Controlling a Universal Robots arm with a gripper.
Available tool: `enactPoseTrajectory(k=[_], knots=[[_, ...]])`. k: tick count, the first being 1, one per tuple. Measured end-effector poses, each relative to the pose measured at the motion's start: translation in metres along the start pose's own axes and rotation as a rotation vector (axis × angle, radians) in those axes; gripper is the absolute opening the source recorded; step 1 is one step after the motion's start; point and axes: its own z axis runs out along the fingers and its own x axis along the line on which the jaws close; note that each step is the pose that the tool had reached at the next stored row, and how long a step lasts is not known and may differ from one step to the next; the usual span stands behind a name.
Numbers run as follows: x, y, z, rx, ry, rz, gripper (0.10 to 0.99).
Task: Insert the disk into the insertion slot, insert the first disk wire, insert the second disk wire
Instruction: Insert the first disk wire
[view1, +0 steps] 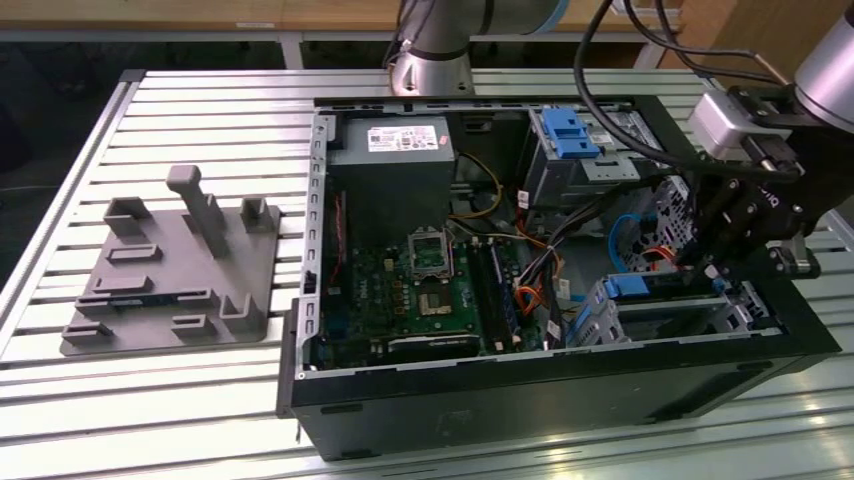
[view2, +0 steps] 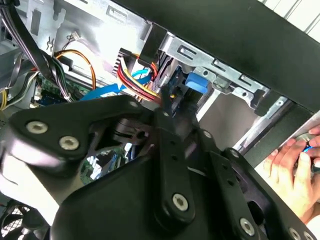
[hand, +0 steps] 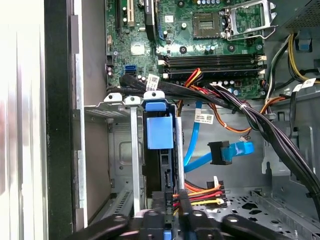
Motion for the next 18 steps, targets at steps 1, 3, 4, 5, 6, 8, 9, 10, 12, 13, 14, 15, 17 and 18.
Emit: enactPoseTrajectory(k=[1,3,4,5,6,8,9,10,12,13,14,15,17,18], knots=[[0.0,0.0001,-0.0019,0.0,-0.0002,-0.001,0.29],[0.0001,0.0004,-0.0066,0.0,0.0,-0.001,0.357],[0.0002,0.0005,-0.0094,0.0,0.0,-0.001,0.357],[0.0002,0.0007,-0.0125,0.0,-0.0002,-0.001,0.357],[0.0002,0.0008,-0.0158,0.0,-0.0003,-0.001,0.357],[0.0003,0.0012,-0.0224,0.0,-0.0001,-0.001,0.357],[0.0003,0.0014,-0.0258,0.0,-0.0002,-0.001,0.357],[0.0003,0.0015,-0.0288,0.0,-0.0001,-0.001,0.357],[0.0003,0.0018,-0.0352,0.0,-0.0001,-0.001,0.357],[0.0003,0.0018,-0.0379,0.0,0.0,-0.001,0.357],[0.0002,0.0019,-0.0396,0.0,-0.0001,-0.001,0.357],[0.0003,0.0019,-0.0401,0.0,-0.0002,-0.001,0.357],[0.0003,0.002,-0.041,0.0,-0.0002,-0.001,0.357],[0.0002,0.002,-0.0411,0.0,-0.0003,-0.001,0.357]])
